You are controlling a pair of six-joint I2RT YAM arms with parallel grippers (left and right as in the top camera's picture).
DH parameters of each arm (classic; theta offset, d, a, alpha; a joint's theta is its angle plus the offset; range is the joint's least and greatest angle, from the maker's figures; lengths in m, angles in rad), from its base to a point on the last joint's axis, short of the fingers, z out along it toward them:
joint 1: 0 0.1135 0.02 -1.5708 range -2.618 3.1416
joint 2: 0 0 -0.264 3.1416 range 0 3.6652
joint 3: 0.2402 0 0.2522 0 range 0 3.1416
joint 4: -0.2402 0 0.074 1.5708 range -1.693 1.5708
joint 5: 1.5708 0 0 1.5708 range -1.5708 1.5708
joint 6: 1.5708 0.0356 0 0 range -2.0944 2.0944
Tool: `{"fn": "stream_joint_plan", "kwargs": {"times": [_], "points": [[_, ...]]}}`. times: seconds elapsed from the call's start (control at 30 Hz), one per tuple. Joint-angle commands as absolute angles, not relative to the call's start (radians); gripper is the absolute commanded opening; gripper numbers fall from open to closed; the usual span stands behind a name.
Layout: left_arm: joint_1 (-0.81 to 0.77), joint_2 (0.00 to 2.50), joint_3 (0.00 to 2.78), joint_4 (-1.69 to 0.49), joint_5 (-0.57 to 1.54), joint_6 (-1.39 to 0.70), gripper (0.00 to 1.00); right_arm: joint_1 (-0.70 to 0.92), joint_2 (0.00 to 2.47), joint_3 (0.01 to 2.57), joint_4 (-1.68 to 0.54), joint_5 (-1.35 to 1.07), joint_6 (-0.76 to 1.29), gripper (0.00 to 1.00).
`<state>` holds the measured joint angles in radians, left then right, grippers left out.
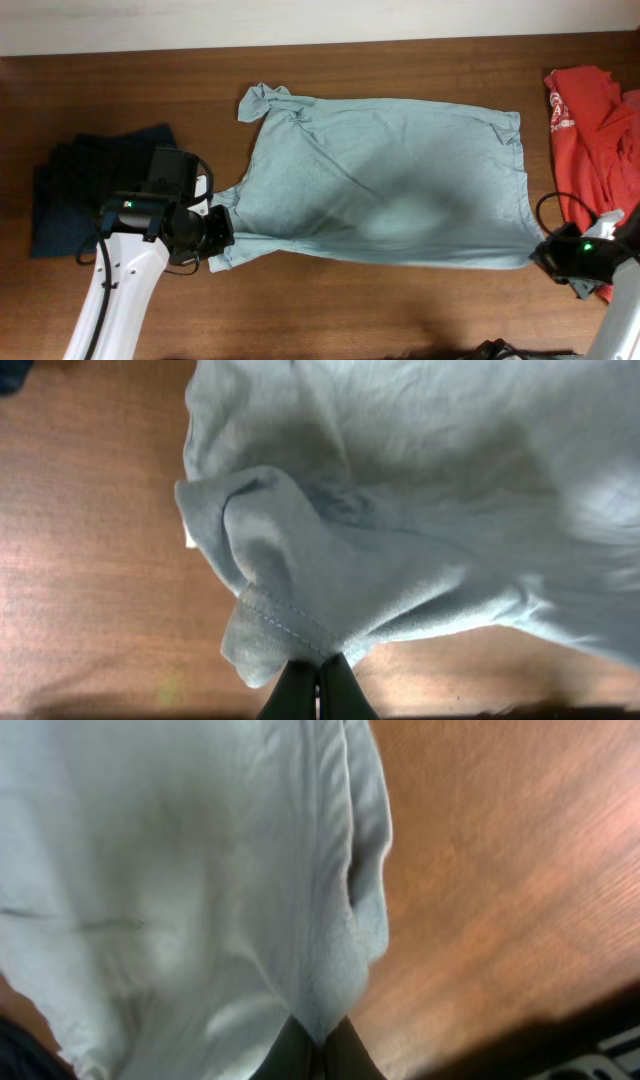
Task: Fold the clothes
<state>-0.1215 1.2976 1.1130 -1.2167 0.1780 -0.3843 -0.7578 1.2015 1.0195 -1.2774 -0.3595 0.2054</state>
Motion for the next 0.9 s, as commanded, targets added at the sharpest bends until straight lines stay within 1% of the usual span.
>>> {"fn": "stream_joint_plan", "kwargs": {"times": [0.0,0.17,0.23,0.33,0.57,0.87], "points": [[-0.121,1.272,1.135,-1.256,0.167,-0.364,0.00,-0.753,1.177,1.102,-1.335,-0.366,0.215,0.04],[-0.121,1.220,1.147,-1.287,0.153,-0.364,0.01,-0.753,1.167,1.119,-1.356,-0.363,0.215,0.04],[-0.121,1.193,1.164,-1.246,0.093,-0.340,0.00,-0.753,1.168,1.119,-1.327,-0.364,0.231,0.04],[-0.122,1.193,1.166,-1.157,0.085,-0.249,0.01,-0.752,1.168,1.118,-1.294,-0.371,0.252,0.04],[-0.122,1.305,1.166,-1.053,0.089,-0.143,0.01,-0.752,1.206,1.116,-1.203,-0.420,0.282,0.04],[-0.122,1.414,1.166,-1.006,0.089,-0.014,0.01,-0.744,1.369,1.116,-1.119,-0.508,0.285,0.04]]}}
